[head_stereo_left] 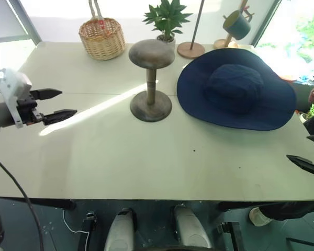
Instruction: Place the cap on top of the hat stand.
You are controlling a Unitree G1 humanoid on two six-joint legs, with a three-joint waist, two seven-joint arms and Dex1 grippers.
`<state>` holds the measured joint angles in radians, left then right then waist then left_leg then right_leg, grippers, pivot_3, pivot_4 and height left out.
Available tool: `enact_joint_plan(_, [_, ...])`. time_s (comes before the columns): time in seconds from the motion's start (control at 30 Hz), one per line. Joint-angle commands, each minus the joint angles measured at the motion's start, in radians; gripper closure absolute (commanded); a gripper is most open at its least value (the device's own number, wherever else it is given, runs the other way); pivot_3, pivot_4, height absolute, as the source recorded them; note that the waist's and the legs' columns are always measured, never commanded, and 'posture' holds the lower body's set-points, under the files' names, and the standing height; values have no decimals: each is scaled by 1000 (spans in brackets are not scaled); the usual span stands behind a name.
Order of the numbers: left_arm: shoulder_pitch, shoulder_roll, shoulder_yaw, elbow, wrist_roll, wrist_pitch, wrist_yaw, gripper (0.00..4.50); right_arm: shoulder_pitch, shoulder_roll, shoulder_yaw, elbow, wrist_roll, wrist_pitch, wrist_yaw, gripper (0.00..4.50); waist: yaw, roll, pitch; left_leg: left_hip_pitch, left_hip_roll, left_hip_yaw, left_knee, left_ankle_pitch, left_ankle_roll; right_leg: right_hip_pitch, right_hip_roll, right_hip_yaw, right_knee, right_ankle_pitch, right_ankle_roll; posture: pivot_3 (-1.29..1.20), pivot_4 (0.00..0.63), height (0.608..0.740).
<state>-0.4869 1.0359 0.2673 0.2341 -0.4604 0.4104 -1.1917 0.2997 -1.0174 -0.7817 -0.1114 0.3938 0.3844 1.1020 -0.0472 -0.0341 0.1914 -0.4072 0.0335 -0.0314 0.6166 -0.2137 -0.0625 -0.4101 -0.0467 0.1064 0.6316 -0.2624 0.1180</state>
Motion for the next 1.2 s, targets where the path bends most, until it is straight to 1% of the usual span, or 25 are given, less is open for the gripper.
enact_joint_plan(0.03, [-18,-2,-1,5,8,-22,-7,0,-8,-3,-56,-26,11,3,-11,34,1,0,0,0,0,0,0,0,0,0,0,0,0,0,0,0,150,740])
enact_joint_plan(0.13, [-26,-11,-11,7,19,-16,7,0,-16,-11,-60,-34,8,2,-16,34,2,0,0,0,0,0,0,0,0,0,0,0,0,0,0,0,150,740])
enact_joint_plan(0.23, [-49,-26,-12,-13,-10,24,4,0,-38,-27,-51,-33,-20,-20,-40,34,2,0,0,0,0,0,0,0,0,0,0,0,0,0,0,0,150,740])
enact_joint_plan(0.3, [-73,-33,-2,-68,-71,96,-11,0,-81,-56,-39,-31,-42,-12,-78,34,2,0,0,0,0,0,1,0,0,0,0,0,0,0,0,0,150,740])
enact_joint_plan(0.43, [-105,-26,11,-204,-228,270,-63,0,-128,-127,-13,-88,-89,2,-94,34,1,0,0,-1,0,0,3,0,0,1,0,0,1,0,0,0,150,740])
enact_joint_plan(0.5, [-116,-22,-13,-260,-260,302,-87,0,-150,-162,24,-133,-136,-20,-113,34,0,0,0,0,0,0,4,0,0,1,0,0,2,0,1,0,150,740])
enact_joint_plan(0.57, [-136,-28,-54,-297,-260,306,-108,0,-192,-189,76,-186,-152,-18,-136,34,0,1,0,0,0,-1,4,0,0,1,1,0,2,0,1,0,150,740])
enact_joint_plan(0.7, [-205,-48,-161,-337,-257,317,-174,0,-267,-215,243,-298,-216,-27,-191,34,1,1,0,-1,0,-1,6,0,0,1,1,0,3,0,1,0,150,740])
enact_joint_plan(0.83, [-271,-89,-236,-330,-242,317,-202,0,-330,-188,436,-330,-313,-36,-261,34,3,1,0,-2,0,-1,9,0,0,1,0,0,3,0,0,0,150,740])
enact_joint_plan(0.9, [-298,-108,-255,-325,-243,321,-211,0,-357,-169,533,-306,-380,-58,-296,34,3,1,0,-3,0,-1,10,0,1,1,0,0,3,0,0,0,150,740])
enact_joint_plan(1.0, [-321,-129,-279,-317,-235,320,-220,0,-440,-106,676,-224,-479,-63,-364,34,1,1,0,-4,0,-1,12,-1,1,1,0,0,3,0,0,0,150,740])
enact_joint_plan(1.2, [-328,-141,-283,-313,-222,319,-221,0,-552,-2,838,-57,-606,-79,-416,34,0,2,0,-3,0,-1,12,-1,2,0,1,0,6,0,1,0,150,740])
